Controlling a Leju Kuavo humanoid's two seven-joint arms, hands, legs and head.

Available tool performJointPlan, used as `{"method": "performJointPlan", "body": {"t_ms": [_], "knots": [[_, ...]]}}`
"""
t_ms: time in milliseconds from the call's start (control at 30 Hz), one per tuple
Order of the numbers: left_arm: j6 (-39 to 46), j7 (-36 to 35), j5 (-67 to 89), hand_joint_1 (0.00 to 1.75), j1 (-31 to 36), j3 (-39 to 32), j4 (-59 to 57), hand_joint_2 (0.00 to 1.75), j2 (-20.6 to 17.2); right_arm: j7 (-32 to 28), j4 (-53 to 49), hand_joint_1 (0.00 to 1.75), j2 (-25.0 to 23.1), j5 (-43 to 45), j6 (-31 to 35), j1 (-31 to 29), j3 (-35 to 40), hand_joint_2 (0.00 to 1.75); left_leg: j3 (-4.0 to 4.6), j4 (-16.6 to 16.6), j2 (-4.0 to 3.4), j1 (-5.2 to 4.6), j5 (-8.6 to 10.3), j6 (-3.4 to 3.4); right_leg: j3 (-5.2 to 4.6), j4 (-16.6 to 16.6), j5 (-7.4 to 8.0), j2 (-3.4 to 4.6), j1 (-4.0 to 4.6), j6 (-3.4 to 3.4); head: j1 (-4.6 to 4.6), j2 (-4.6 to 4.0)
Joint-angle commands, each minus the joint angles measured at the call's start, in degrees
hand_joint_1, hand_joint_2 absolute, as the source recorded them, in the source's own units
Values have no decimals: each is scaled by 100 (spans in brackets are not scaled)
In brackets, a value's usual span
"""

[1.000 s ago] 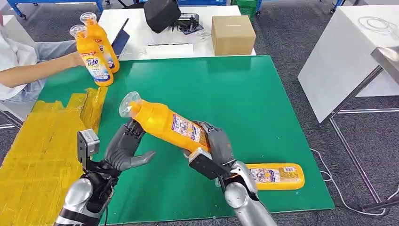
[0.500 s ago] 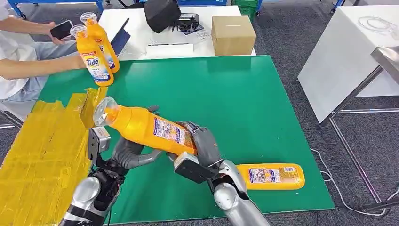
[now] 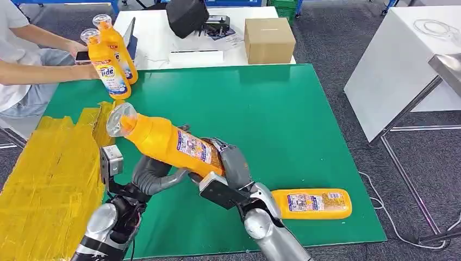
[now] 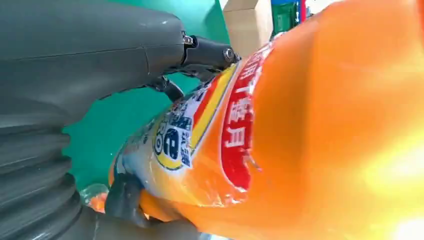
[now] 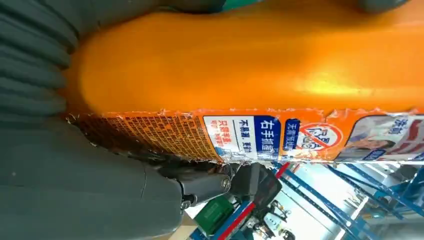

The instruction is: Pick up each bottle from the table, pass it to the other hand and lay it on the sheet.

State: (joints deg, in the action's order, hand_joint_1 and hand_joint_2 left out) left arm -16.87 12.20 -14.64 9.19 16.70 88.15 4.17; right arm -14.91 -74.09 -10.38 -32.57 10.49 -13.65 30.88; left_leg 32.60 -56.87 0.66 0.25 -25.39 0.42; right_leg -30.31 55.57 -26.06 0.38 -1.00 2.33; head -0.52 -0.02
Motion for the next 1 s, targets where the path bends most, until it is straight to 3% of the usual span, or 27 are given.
{"method": "performJointPlan", "body": {"t_ms": [33,233,300,733,767,800,1000], "knots": [[-29,25,-42,19,188,30,-17,175,-4,-3,457,175,102,45,-7,-241,163,175,-11,-2,-3,9,-5,-3,15,-6,-2,-4,11,-10,2,0],[-42,39,-58,19,191,38,-21,175,-8,-2,461,175,101,51,-16,-242,164,175,-7,0,-2,5,-2,-1,10,-5,0,-4,7,-7,0,0],[-78,68,-55,0,190,79,23,175,-21,0,491,175,102,62,-26,-241,161,175,-7,0,-3,7,-2,-2,11,-6,0,-4,8,-8,0,0],[-176,101,114,2,259,350,-89,175,-78,-3,577,175,91,84,-73,-247,188,175,-16,-2,-1,12,-6,-3,24,-9,-3,-10,15,-14,0,0],[-176,101,114,31,259,350,-89,175,-78,-3,577,175,91,84,-73,-247,188,175,-10,1,0,7,-2,-2,15,-8,-1,-8,9,-10,0,0],[-175,99,122,175,247,366,-102,175,-68,-3,577,175,91,84,-73,-243,190,175,-15,0,-1,10,-4,-3,21,-9,-2,-9,12,-12,2,0],[-173,100,133,175,273,387,-166,175,-56,-4,565,175,92,92,-70,-238,185,175,-6,2,3,3,0,-1,9,-5,-1,-8,4,-6,2,0]]}}
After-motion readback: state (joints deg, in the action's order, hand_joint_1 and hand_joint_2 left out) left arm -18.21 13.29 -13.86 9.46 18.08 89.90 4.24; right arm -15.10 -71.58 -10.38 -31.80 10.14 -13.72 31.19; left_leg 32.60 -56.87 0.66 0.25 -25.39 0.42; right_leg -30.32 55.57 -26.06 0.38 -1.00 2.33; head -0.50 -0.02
